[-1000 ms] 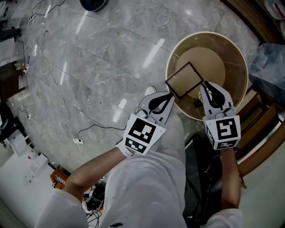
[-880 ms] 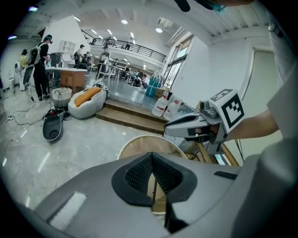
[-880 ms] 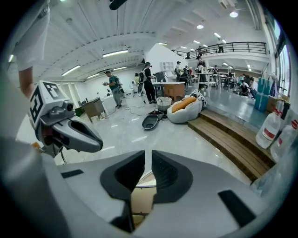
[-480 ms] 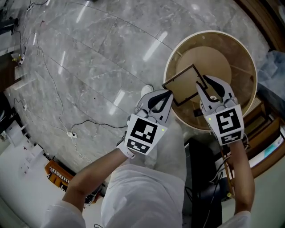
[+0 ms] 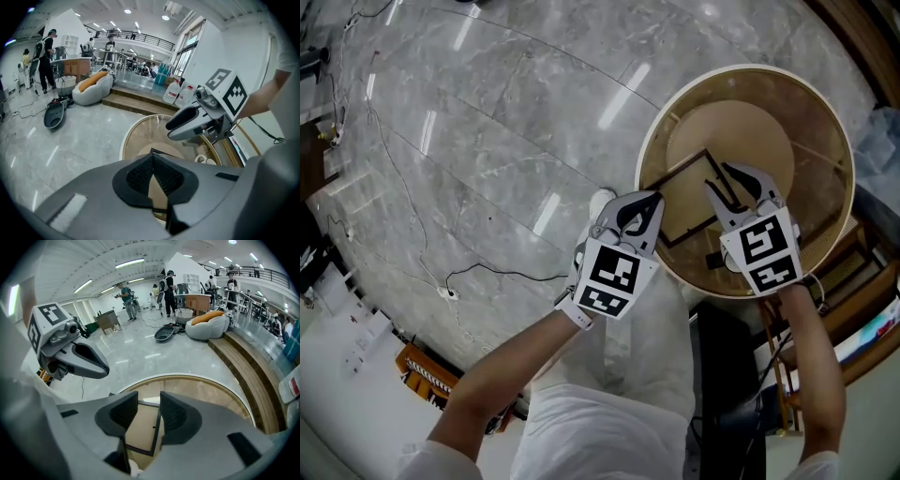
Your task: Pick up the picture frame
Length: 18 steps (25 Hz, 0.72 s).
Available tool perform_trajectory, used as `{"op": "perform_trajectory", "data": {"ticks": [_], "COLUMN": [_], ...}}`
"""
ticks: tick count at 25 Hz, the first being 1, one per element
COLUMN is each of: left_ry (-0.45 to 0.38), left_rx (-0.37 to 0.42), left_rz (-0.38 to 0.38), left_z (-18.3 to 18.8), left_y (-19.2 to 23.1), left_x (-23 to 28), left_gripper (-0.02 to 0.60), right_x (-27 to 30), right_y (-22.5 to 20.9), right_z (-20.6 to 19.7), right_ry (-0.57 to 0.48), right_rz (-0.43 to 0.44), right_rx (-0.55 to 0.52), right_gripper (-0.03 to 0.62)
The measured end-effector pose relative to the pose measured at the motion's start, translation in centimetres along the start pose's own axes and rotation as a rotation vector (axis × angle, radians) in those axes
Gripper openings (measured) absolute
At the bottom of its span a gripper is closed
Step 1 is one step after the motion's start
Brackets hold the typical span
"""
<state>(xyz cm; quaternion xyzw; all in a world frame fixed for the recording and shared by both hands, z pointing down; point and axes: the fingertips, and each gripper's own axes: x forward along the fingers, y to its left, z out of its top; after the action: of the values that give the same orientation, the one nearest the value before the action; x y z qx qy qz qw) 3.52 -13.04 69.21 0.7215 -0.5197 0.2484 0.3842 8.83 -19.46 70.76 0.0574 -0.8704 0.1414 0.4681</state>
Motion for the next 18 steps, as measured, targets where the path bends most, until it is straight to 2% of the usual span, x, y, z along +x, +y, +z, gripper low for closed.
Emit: {"op": "perform_trajectory", "data": {"ticks": [8,18], "left_ry": [0.012,0.015], "left_rx": [-0.03,-0.051], "left_rz": [-0.011,-0.006], "left_z": [-1.8,-3.3], "left_y": [0.2,0.9], "left_x": [3.7,6.8], "left_gripper": [0.003,0.003], "right_x": [5.1,9.1], "right_y": [-2.2,-2.8], "right_z": [-3.7,-6.5], "right_ry": [0.106,0.159], "right_rz": [0.023,0.048], "right_rx": [-0.008,0.039], "right_gripper": [0.12,0.12]}}
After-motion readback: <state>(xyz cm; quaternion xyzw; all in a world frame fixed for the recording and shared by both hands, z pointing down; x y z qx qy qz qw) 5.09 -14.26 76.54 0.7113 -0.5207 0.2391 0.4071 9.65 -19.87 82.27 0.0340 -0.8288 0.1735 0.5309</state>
